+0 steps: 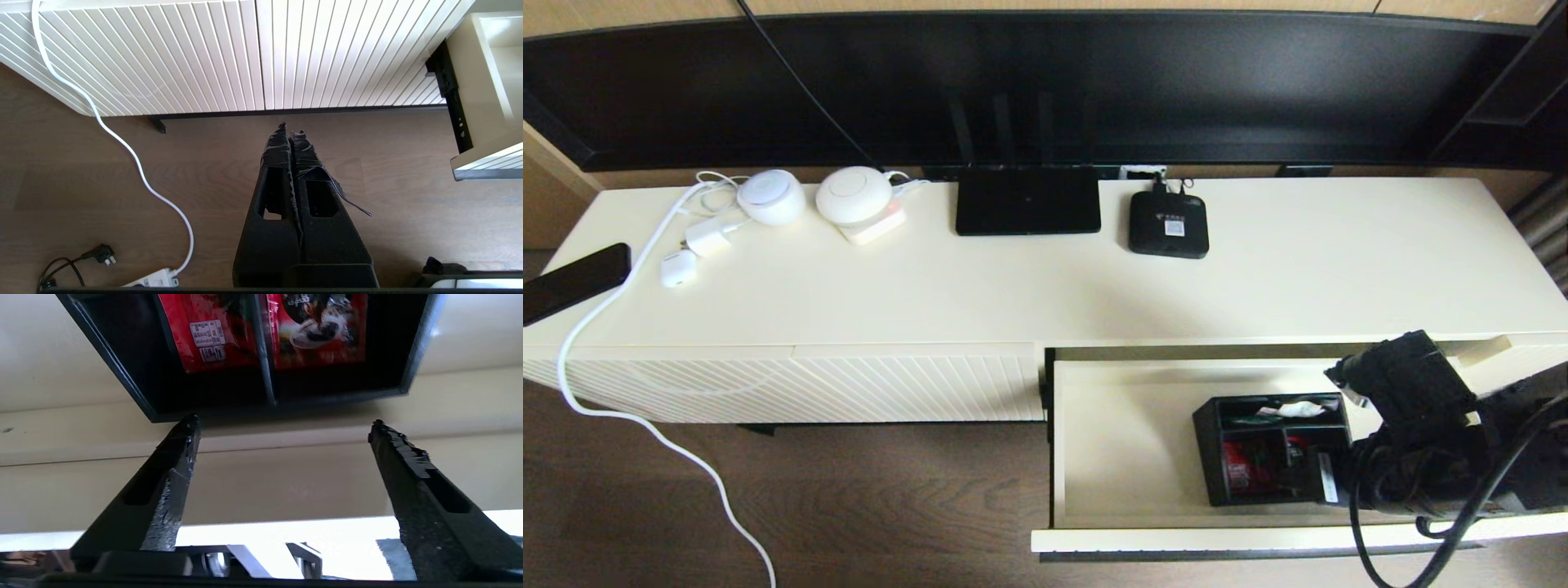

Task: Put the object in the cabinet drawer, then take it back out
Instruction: Take the storage box out of the drawer and put it on the table

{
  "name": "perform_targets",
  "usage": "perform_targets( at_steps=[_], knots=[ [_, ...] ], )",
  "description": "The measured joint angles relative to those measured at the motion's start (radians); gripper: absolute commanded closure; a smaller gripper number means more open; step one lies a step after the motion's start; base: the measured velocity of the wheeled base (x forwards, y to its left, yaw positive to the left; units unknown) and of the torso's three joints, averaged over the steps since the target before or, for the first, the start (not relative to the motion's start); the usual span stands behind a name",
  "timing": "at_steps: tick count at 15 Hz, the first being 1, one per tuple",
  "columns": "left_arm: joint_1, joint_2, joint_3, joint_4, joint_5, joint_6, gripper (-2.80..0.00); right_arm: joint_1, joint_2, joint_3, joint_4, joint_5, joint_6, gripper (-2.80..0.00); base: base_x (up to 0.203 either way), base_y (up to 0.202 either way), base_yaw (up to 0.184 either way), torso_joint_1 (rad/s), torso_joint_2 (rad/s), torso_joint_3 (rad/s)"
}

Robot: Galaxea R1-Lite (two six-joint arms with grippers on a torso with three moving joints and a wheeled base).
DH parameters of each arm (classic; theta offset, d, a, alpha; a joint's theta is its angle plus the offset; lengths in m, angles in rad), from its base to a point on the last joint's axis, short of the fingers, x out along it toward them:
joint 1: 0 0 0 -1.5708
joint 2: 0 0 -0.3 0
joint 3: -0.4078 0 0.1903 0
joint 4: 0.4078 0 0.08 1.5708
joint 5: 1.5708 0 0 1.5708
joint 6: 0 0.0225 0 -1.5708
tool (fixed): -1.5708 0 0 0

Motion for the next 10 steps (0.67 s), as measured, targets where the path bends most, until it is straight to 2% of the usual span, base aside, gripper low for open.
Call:
perform_targets(
  at_steps=[4,10],
  knots=[
    [0.000,0.000,0.000,0.001,0.000,0.000,0.00,0.001,0.047,-0.028,-0.021,-0.014,-0.092,-2.80,0.000,0.000,0.000,0.000,0.00,0.000],
    [0.000,0.000,0.000,0.000,0.000,0.000,0.00,0.026,0.116,-0.045,-0.081,-0.023,-0.124,-2.80,0.000,0.000,0.000,0.000,0.00,0.000]
  ],
)
